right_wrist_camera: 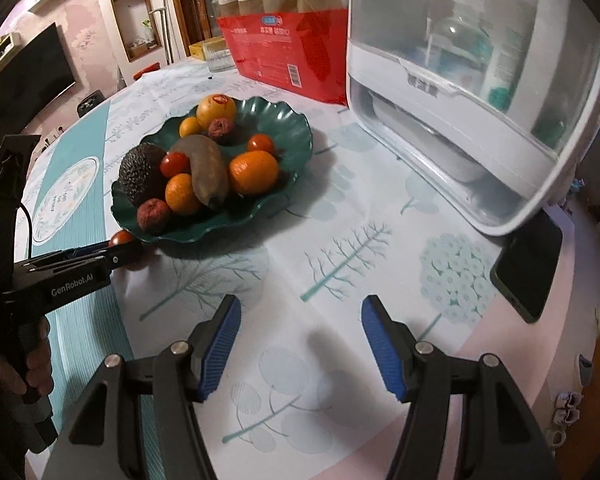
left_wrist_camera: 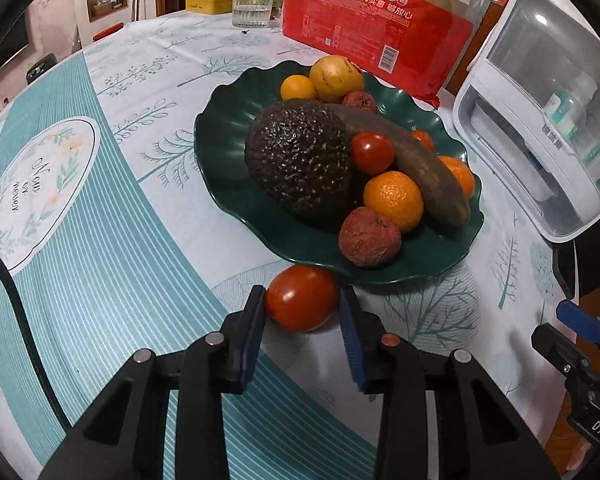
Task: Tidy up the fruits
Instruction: 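Grasp the last red tomato on the table with the left tool, then carry the tomato onto the green plate and open the left tool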
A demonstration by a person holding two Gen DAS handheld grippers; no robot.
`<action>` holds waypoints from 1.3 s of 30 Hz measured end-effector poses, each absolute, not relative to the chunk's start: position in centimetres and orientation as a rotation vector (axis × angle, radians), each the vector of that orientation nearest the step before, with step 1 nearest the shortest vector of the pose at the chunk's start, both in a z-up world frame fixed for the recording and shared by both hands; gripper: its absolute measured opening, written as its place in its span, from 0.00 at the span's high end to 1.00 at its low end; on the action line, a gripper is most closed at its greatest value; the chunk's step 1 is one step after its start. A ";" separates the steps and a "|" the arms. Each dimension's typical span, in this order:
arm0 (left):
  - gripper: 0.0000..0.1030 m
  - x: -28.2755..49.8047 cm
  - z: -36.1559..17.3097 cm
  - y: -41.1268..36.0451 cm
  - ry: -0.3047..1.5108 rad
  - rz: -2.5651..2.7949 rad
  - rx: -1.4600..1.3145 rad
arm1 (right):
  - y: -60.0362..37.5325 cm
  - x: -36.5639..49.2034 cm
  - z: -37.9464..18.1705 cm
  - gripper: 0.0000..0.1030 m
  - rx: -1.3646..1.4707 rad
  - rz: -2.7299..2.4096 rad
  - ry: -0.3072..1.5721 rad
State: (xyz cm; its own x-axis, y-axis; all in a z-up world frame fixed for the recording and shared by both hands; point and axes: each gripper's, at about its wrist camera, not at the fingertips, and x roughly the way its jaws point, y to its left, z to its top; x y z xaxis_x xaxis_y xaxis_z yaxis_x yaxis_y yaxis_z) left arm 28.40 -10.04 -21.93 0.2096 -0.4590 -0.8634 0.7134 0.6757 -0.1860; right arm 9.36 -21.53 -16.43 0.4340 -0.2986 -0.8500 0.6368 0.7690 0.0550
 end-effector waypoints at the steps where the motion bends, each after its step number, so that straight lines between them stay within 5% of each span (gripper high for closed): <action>1: 0.66 28.4 -21.9 -10.0 1.084 -0.827 0.277 | -21.6 9.3 -16.5 0.39 0.407 -0.600 0.962; 23: 0.68 24.9 -18.7 -9.2 1.181 -0.561 0.098 | -26.3 12.4 -17.3 0.39 0.317 -0.256 1.136; 39: 0.68 25.6 -12.6 -16.3 1.042 -0.557 -0.026 | -28.7 14.1 -18.4 0.32 0.111 -0.003 1.217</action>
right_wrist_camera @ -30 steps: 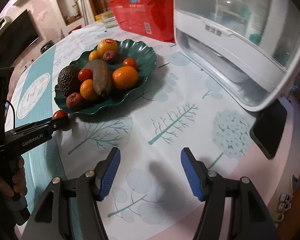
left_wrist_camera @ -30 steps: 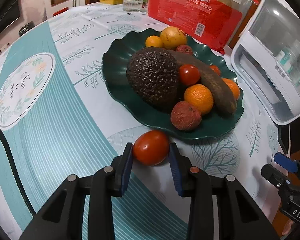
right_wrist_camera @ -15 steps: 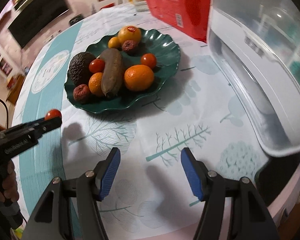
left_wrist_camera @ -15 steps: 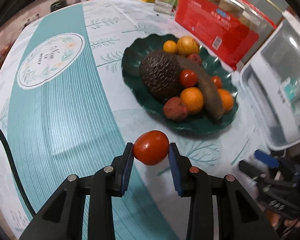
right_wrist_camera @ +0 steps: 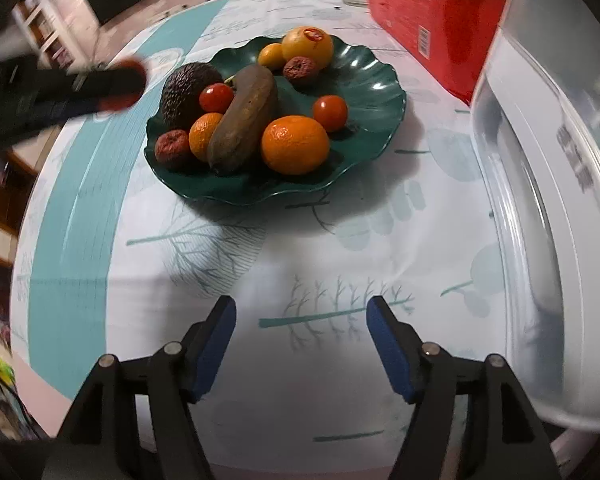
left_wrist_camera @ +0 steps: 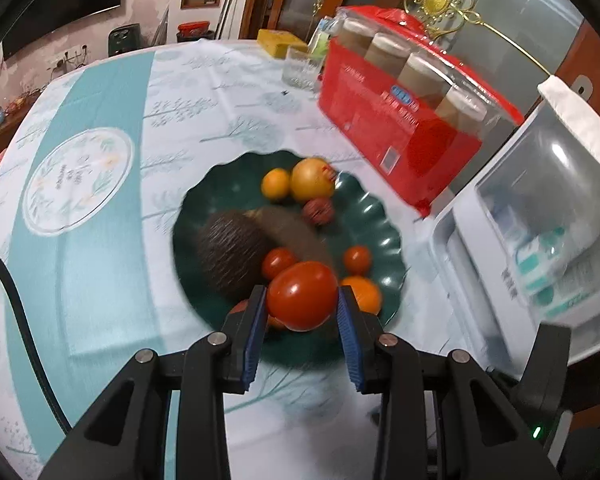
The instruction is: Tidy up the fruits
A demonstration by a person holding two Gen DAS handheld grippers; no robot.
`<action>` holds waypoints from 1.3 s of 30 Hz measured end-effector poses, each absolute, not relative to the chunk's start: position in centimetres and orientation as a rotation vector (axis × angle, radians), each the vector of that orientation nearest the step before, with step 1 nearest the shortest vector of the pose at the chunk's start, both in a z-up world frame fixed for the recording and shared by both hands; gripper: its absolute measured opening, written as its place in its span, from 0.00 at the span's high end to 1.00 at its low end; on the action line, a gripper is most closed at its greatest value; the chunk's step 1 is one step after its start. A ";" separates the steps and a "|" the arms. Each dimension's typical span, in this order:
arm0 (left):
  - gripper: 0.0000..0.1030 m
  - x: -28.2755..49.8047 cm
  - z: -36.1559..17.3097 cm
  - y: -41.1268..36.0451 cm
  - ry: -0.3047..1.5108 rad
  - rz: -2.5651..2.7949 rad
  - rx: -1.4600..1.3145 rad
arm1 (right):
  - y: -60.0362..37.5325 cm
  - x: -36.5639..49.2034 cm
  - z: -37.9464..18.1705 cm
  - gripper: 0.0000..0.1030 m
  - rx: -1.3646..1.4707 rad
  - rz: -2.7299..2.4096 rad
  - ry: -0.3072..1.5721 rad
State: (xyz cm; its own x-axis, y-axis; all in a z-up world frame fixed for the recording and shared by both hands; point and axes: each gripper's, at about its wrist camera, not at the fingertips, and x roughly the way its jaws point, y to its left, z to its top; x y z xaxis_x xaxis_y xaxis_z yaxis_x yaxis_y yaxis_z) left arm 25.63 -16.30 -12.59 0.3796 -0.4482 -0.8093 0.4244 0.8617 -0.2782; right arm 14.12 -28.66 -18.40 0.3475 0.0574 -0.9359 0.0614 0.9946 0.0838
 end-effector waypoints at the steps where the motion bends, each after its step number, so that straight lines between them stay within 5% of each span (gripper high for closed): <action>1: 0.68 25.9 -12.7 -16.9 1.040 -0.561 -0.035 | -28.8 14.1 -18.5 0.32 0.098 0.011 1.216; 15: 0.67 28.0 -16.7 -22.1 1.092 -0.584 -0.096 | -32.1 15.8 -20.3 0.23 0.069 0.081 1.253; 28: 0.28 25.3 -14.4 -18.0 1.084 -0.493 -0.174 | -30.4 14.7 -19.2 0.08 0.034 0.093 1.242; 39: 0.25 17.3 -14.2 -7.9 1.144 -0.326 -0.191 | -26.7 9.8 -17.5 0.08 0.068 0.036 1.223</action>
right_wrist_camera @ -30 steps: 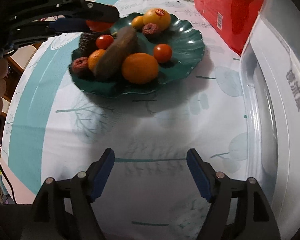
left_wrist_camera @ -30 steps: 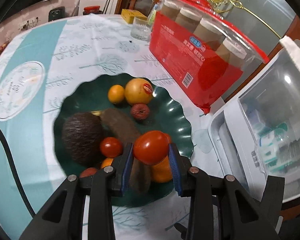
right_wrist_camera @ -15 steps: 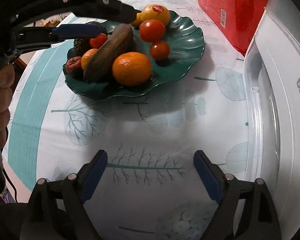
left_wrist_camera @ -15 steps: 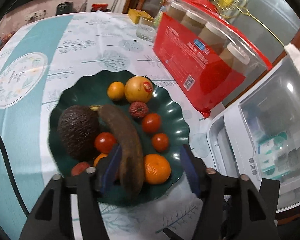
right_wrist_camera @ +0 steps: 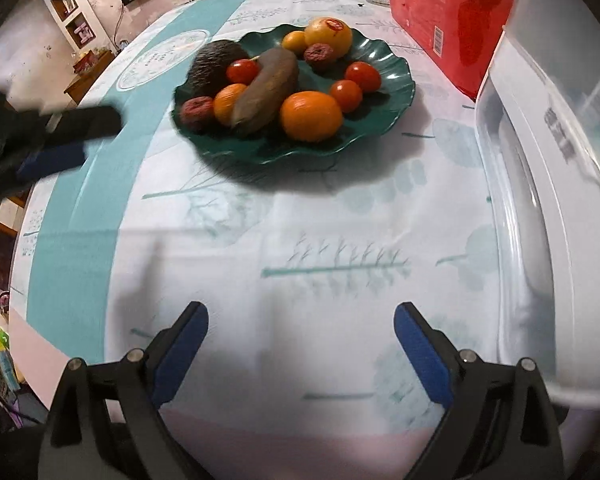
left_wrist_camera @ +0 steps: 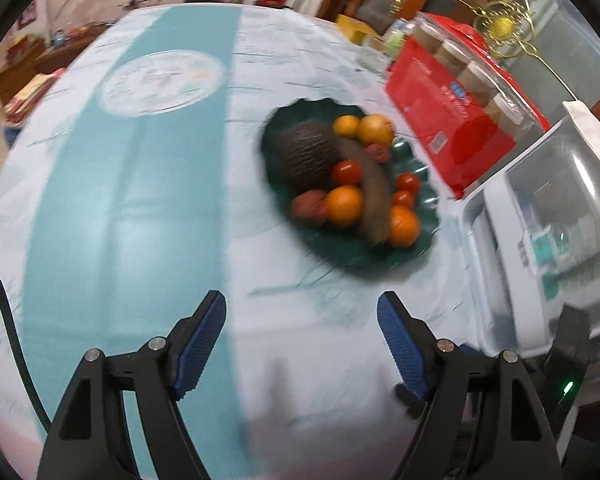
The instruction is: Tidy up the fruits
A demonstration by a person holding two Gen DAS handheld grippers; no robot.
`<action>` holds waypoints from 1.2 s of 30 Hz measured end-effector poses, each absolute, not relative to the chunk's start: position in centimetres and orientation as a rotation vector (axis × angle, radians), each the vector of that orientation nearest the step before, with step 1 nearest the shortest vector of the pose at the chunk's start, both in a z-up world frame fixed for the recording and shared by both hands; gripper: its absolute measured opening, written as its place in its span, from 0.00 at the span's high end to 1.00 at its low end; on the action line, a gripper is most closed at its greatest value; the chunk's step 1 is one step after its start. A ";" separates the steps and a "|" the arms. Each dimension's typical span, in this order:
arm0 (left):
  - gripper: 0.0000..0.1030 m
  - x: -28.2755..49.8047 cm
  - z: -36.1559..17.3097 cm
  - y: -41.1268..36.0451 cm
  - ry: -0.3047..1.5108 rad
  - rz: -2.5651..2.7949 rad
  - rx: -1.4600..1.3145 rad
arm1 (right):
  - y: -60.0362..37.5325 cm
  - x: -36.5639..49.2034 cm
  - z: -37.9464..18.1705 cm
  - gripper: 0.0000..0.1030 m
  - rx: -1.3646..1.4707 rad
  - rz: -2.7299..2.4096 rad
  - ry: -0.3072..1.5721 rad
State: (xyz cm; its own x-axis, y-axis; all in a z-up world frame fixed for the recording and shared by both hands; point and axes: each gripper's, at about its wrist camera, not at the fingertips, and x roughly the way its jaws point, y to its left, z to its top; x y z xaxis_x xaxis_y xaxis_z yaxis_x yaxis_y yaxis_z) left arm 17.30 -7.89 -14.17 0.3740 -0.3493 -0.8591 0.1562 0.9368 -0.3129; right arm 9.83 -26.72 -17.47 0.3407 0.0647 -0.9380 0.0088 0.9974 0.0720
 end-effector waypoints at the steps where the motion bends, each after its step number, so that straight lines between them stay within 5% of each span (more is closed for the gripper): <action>1: 0.24 16.3 -14.0 -6.5 1.143 -0.306 -0.192 | -26.2 9.4 -17.2 0.08 0.067 0.035 1.215; 12: 0.19 8.3 -8.7 2.3 1.075 -0.197 -0.154 | -18.9 4.0 -10.7 0.08 0.110 0.079 1.098; 23: 0.17 5.1 -1.4 -0.9 0.999 -0.171 -0.067 | -19.3 1.3 -2.2 0.06 0.121 0.136 1.060; 36: 0.06 2.8 -0.6 -3.7 0.902 -0.080 -0.056 | -21.1 0.1 -2.1 0.00 0.159 0.104 1.019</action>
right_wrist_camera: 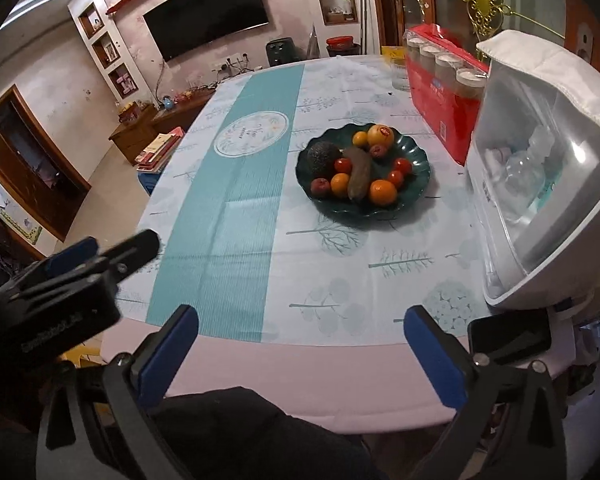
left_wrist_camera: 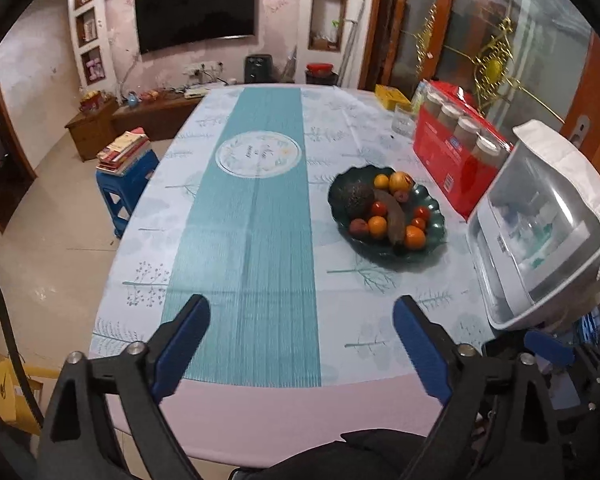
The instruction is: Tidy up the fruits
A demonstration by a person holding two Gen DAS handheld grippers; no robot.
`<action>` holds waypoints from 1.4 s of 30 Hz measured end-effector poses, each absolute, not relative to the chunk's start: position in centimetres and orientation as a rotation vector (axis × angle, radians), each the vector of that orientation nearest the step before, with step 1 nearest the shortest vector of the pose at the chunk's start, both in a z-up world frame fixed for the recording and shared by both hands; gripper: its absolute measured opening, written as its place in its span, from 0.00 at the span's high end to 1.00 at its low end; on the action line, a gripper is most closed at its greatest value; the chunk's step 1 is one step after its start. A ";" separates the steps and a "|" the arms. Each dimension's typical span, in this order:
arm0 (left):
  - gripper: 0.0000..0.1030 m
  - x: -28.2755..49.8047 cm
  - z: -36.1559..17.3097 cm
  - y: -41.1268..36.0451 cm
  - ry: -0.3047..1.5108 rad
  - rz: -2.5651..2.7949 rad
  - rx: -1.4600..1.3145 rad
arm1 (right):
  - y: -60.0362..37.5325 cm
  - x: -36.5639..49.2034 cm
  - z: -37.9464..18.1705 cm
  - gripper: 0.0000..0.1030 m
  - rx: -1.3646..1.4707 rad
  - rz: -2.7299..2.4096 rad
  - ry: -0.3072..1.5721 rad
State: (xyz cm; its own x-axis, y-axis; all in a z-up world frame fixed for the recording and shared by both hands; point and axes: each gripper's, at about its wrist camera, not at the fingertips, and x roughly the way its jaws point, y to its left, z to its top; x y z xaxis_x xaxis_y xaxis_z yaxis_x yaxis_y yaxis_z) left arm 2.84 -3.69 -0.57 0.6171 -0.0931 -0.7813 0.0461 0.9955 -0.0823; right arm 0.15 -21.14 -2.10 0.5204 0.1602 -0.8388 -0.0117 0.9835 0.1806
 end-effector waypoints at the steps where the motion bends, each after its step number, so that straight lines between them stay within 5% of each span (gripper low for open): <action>1: 0.02 2.9 -0.5 -3.6 0.892 -0.068 -0.063 | -21.2 0.3 -2.2 0.00 0.157 0.103 1.022; 42: 0.01 2.6 -1.5 -3.6 0.940 -0.045 -0.001 | -19.6 0.3 -2.7 0.00 0.130 0.119 1.041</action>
